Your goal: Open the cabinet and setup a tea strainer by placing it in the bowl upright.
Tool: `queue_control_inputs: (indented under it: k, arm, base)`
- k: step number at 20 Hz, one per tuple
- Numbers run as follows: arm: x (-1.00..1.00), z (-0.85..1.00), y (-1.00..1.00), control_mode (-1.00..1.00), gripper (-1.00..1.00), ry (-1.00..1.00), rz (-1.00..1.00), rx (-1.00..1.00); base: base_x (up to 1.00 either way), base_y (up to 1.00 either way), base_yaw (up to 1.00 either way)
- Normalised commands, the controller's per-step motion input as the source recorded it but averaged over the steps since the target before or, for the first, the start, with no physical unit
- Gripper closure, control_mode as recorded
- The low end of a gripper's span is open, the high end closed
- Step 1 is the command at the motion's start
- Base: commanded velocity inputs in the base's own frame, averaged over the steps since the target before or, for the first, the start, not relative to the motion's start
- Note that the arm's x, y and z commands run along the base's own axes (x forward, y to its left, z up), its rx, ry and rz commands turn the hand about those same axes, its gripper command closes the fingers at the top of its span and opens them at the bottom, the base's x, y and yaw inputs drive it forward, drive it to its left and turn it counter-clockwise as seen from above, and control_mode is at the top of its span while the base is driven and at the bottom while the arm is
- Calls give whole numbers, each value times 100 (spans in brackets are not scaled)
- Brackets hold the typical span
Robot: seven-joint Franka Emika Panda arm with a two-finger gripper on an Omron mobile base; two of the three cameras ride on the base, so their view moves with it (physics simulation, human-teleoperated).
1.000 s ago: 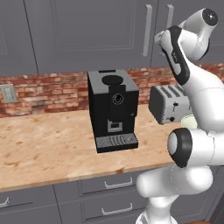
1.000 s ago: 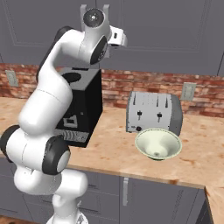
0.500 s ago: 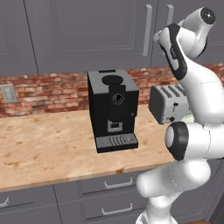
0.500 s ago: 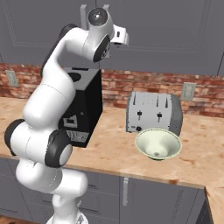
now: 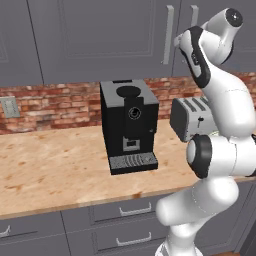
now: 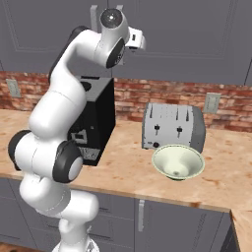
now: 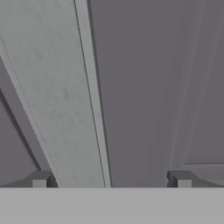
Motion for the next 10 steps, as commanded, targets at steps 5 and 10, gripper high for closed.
queue_control_inputs:
  k: [5,10]
  arm:
    - [9,0,0,-100,-100,-1,0,0]
    - [3,-1,0,-100,100,-3,0,0]
  base:
    - [0,0,0]
    - [0,0,0]
